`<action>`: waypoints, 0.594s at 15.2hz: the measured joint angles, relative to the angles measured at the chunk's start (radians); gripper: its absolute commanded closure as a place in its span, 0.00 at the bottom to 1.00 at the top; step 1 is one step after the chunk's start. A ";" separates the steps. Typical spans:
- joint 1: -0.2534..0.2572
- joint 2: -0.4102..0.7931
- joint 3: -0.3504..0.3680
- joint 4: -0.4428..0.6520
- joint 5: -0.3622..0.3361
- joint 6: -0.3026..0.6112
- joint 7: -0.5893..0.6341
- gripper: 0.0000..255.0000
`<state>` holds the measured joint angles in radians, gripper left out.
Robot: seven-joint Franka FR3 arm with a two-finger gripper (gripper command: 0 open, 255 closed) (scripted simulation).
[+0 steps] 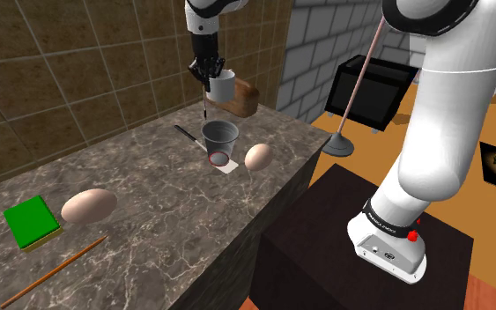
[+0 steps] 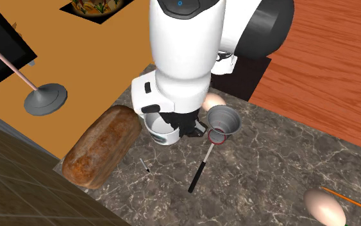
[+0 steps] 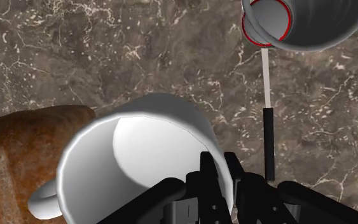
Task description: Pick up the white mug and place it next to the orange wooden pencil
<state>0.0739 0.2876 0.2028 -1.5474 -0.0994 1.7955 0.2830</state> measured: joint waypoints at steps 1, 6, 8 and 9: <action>0.008 -0.023 0.006 -0.025 0.003 0.002 0.014 1.00; 0.056 -0.100 0.044 -0.135 0.015 0.032 0.103 1.00; 0.083 -0.124 0.064 -0.162 0.019 0.033 0.149 1.00; 0.093 -0.146 0.073 -0.190 0.025 0.039 0.167 1.00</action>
<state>0.1668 0.1421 0.2760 -1.7377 -0.0747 1.8347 0.4504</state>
